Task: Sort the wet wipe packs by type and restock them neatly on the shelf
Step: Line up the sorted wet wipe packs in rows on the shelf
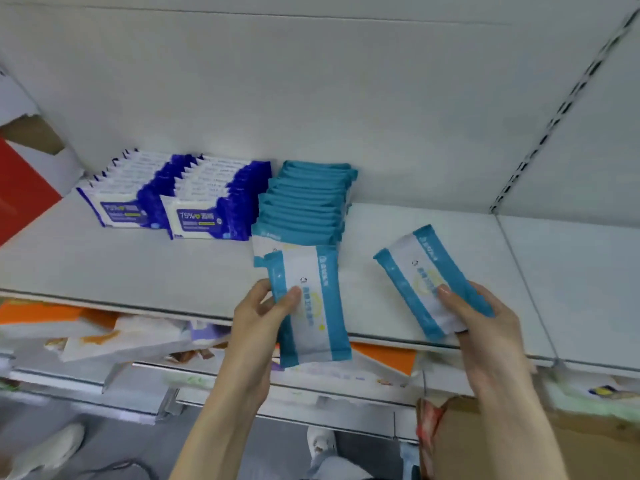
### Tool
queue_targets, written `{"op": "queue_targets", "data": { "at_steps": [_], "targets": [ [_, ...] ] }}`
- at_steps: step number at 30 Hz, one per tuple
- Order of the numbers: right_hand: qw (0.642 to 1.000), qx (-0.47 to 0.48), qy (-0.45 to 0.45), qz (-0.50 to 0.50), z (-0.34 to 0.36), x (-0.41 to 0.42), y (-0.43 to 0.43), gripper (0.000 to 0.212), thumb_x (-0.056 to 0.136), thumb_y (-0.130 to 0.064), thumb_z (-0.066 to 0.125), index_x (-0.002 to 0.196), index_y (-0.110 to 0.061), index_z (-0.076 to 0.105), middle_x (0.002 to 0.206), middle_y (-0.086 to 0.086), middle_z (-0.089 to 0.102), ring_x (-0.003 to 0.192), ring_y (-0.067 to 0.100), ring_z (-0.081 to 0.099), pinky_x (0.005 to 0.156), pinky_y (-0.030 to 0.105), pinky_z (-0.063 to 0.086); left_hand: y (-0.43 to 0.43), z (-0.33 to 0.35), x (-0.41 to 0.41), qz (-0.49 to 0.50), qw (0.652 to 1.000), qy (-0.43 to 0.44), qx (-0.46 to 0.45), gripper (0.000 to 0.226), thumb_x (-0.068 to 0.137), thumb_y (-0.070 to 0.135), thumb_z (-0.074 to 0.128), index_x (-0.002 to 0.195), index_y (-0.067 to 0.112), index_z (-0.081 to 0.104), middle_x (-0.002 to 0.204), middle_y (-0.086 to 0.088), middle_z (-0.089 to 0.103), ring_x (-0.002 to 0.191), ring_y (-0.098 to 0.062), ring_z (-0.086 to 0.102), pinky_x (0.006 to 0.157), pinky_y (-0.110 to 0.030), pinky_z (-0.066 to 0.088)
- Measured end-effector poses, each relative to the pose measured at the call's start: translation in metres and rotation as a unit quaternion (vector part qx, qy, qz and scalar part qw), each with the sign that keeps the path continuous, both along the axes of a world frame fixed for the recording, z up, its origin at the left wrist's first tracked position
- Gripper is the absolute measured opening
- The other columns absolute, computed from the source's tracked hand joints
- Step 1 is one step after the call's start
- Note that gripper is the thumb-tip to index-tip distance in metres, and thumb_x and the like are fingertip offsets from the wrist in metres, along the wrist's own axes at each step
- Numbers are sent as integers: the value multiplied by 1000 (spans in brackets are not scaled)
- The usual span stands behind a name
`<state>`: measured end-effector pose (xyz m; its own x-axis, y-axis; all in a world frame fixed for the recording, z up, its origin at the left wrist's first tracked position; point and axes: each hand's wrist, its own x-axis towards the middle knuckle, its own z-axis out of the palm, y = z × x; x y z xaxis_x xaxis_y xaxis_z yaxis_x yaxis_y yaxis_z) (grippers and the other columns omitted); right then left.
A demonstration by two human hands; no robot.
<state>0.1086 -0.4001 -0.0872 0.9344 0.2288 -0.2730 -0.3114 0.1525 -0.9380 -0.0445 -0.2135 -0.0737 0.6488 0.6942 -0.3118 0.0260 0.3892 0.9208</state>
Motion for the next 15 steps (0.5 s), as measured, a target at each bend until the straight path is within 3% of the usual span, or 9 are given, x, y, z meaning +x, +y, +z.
{"op": "queue_targets", "data": {
  "at_steps": [6, 10, 15],
  "targets": [
    [992, -67, -102, -29, -15, 107, 53, 18, 77, -4, 74, 85, -18, 66, 86, -1, 71, 78, 14, 67, 69, 25, 55, 36, -2, 37, -1, 1000, 6, 1, 31, 84, 3, 62, 113, 13, 62, 100, -9, 74, 90, -22, 70, 74, -29, 58],
    [976, -81, -190, 66, -26, 148, 90, 21, 81, -2, 71, 93, -19, 66, 91, -3, 69, 79, 4, 66, 69, 16, 53, 50, 1, 47, -20, 1000, -3, 16, 42, 73, -2, 66, 112, 12, 60, 102, -10, 73, 93, -25, 70, 71, -33, 60],
    [924, -179, -304, 149, -35, 177, 106, 23, 85, -4, 68, 103, -18, 65, 100, -3, 66, 92, 9, 61, 74, 14, 50, 72, 14, 44, -16, 999, -35, 24, 59, 54, 12, 76, 110, 11, 61, 102, -11, 73, 91, -26, 71, 65, -33, 59]
  ]
}}
